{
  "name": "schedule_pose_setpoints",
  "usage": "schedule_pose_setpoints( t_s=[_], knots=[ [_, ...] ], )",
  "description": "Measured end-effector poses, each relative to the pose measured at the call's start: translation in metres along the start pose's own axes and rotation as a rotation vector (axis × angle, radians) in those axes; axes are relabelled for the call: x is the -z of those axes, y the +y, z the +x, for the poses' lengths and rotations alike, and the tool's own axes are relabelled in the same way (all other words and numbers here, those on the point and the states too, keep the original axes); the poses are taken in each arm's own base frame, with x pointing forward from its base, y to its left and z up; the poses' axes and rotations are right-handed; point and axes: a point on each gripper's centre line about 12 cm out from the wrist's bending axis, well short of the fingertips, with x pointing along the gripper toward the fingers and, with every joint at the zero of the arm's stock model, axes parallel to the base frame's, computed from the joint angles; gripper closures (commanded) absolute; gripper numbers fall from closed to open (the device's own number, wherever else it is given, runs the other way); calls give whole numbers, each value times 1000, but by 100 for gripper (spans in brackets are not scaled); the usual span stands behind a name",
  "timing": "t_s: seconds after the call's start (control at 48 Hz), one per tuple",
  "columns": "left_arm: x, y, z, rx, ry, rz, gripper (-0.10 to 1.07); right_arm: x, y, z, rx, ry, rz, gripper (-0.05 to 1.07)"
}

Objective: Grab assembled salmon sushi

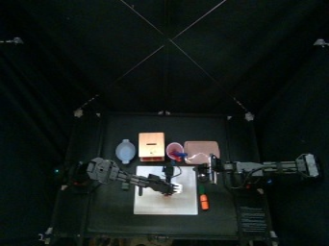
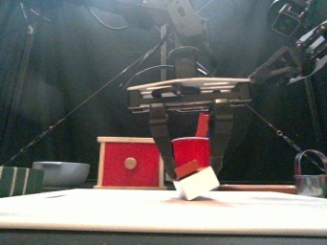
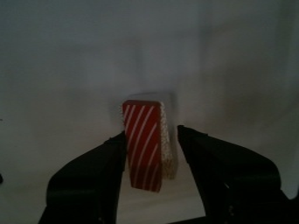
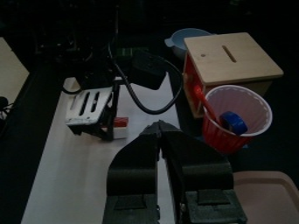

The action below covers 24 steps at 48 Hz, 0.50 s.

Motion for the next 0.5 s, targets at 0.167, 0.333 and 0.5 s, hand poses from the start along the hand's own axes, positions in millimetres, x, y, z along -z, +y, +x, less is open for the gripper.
schedule_pose_setpoints(
  t_s=[0.167,0.333,0.5],
  knots=[
    [-1,0,0,-3,1,-2,9,0,0,0,0,2,2,101],
    [-2,1,-4,-16,-3,-3,9,1,0,0,0,2,2,101],
    [-5,5,-15,-39,-17,23,9,1,0,0,0,2,2,101]
  ],
)
